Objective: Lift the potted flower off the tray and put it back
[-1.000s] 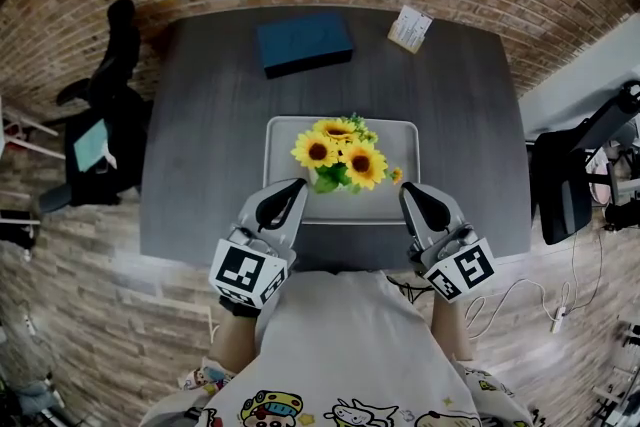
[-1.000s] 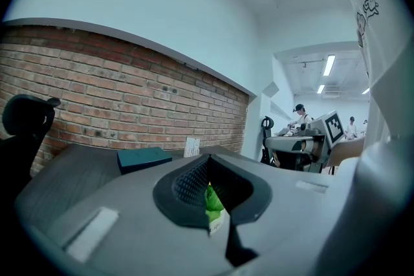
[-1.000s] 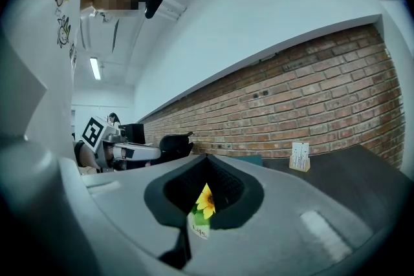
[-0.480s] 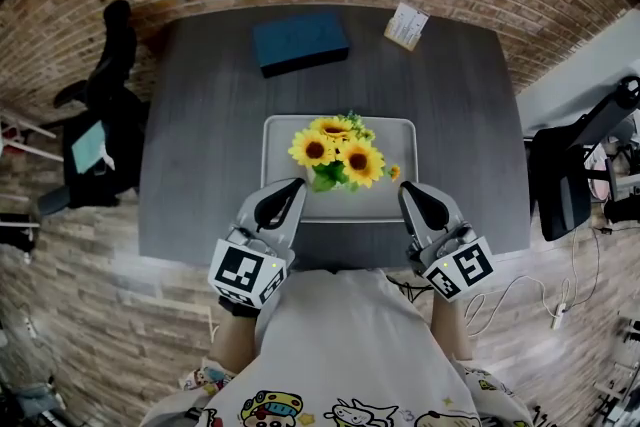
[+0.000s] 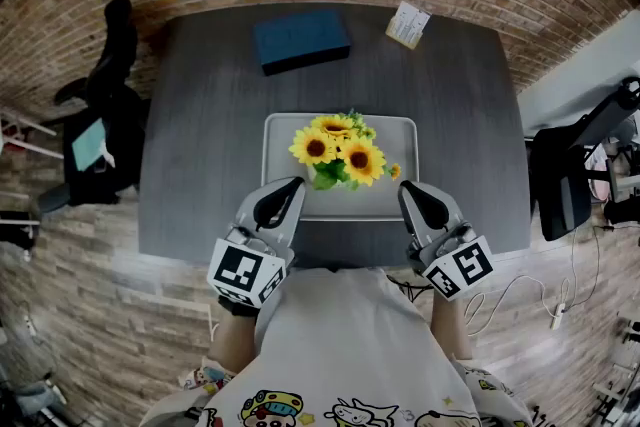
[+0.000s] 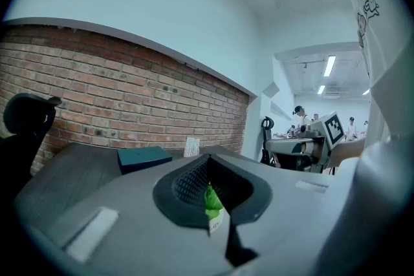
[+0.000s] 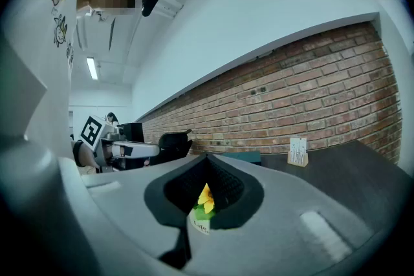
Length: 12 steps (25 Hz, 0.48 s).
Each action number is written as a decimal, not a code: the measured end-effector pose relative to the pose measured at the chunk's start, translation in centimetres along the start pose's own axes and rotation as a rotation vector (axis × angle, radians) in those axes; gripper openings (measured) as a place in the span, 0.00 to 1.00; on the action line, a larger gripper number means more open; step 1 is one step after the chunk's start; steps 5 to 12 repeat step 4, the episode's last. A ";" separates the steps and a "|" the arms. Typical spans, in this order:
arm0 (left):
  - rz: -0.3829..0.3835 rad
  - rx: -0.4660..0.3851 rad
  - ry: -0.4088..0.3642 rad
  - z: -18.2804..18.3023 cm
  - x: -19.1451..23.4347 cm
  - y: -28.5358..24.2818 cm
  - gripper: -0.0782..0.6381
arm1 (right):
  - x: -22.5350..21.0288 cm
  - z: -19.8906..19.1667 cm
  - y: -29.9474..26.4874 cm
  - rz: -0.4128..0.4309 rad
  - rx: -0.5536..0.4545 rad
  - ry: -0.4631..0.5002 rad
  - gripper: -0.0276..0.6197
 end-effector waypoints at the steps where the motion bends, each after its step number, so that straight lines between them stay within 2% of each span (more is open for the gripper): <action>1: 0.000 -0.001 0.000 0.0 0.0 0.0 0.13 | 0.0 0.0 0.0 0.001 0.000 0.000 0.04; 12: 0.000 -0.003 0.000 0.2 -0.1 -0.1 0.13 | -0.1 0.1 0.0 0.002 0.000 -0.002 0.04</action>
Point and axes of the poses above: the fingertips, and each gripper's own axes: y backward along the fingers, x to its left, z out of its top, the point moved 5 cm from there along y, backward along the fingers, and after that the axes turned 12 degrees about z, right-handed, at the moved point
